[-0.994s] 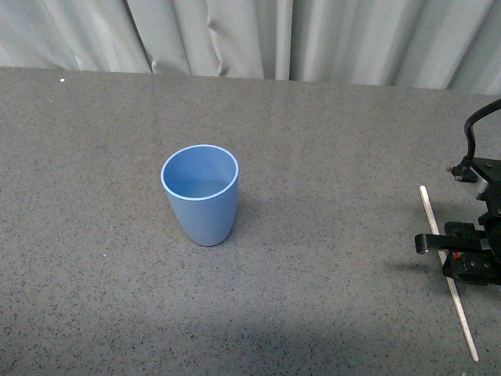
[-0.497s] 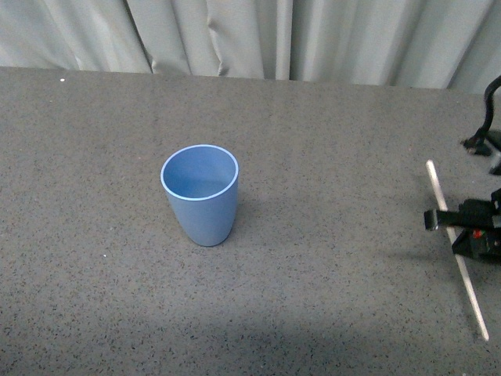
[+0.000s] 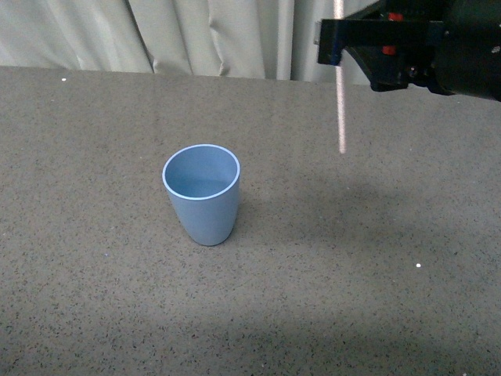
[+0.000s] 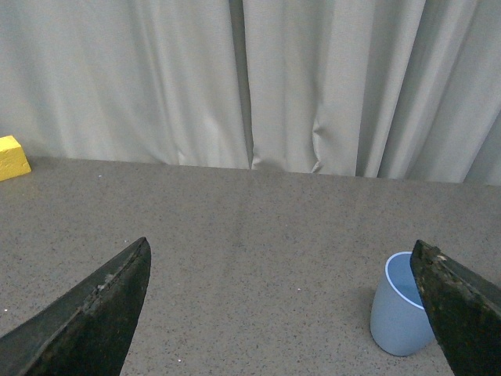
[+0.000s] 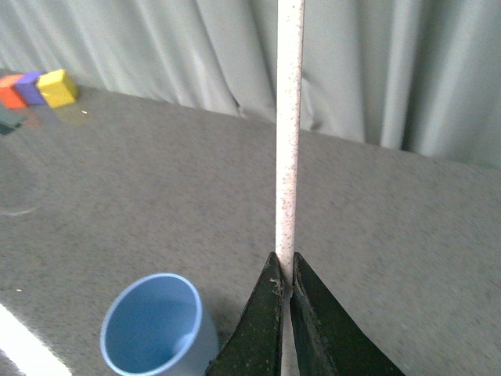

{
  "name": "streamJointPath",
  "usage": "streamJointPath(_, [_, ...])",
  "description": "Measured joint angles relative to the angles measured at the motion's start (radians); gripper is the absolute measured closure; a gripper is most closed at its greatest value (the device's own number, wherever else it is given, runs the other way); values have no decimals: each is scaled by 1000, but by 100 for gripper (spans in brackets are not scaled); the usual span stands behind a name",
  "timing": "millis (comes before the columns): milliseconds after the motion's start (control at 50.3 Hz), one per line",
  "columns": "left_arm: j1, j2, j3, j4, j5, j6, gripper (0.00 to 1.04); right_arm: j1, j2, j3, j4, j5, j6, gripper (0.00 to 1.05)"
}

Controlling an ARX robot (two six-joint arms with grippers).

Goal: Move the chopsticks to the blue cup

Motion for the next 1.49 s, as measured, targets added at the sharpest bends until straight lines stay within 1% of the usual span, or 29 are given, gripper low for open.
streamJointPath(119, [0, 0, 0, 0, 0, 0, 7, 50, 53, 16, 57, -32, 0, 104])
streamJointPath(219, [0, 0, 0, 0, 0, 0, 7, 84, 113, 47, 76, -57, -6, 104])
streamJointPath(338, [0, 0, 0, 0, 0, 0, 7, 121, 194, 121, 79, -79, -17, 104])
streamJointPath(398, [0, 0, 0, 0, 0, 0, 7, 133, 230, 166, 57, -61, -33, 104])
streamJointPath(696, [0, 0, 0, 0, 0, 0, 7, 153, 360, 278, 22, -73, -51, 104])
streamJointPath(776, [0, 0, 0, 0, 0, 0, 7, 154, 385, 289, 10, -53, -68, 104])
streamJointPath(1094, [0, 0, 0, 0, 0, 0, 7, 162, 412, 291, -18, -55, -79, 104])
streamJointPath(1134, [0, 0, 0, 0, 0, 0, 7, 162, 412, 291, -22, -59, -78, 98])
streamJointPath(1153, [0, 0, 0, 0, 0, 0, 7, 162, 412, 291, -23, -62, -78, 92])
streamJointPath(1273, [0, 0, 0, 0, 0, 0, 7, 161, 393, 285, -23, -69, -76, 69])
streamJointPath(1293, [0, 0, 0, 0, 0, 0, 7, 160, 384, 281, -23, -70, -73, 64])
streamJointPath(1392, [0, 0, 0, 0, 0, 0, 7, 153, 342, 257, -21, -69, -68, 46])
streamJointPath(1452, [0, 0, 0, 0, 0, 0, 7, 149, 321, 242, -20, -64, -66, 39])
streamJointPath(1491, [0, 0, 0, 0, 0, 0, 7, 143, 297, 224, -20, -47, -60, 32])
